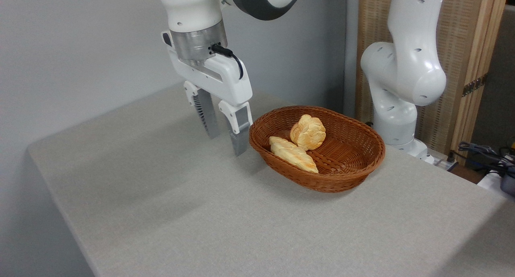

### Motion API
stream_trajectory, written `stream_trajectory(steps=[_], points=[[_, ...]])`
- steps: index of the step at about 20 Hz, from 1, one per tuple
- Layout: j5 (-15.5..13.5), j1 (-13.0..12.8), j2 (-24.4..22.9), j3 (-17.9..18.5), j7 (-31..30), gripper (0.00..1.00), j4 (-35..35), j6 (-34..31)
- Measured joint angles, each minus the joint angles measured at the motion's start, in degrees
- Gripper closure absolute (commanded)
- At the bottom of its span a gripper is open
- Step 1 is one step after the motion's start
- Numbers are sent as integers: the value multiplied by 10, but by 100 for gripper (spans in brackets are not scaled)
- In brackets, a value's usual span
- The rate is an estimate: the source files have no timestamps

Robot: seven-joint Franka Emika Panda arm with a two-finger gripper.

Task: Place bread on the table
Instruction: 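Move the open gripper over the round golden bun and lower it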

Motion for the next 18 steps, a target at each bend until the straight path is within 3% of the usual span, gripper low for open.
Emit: stream_trajectory(steps=[7, 11, 18], points=[[0, -24, -39, -3, 0, 0, -64, -57], [0, -54, -77, -3, 0, 0, -117, -80], [0, -63, -99, -3, 76, 0, -173, -115]])
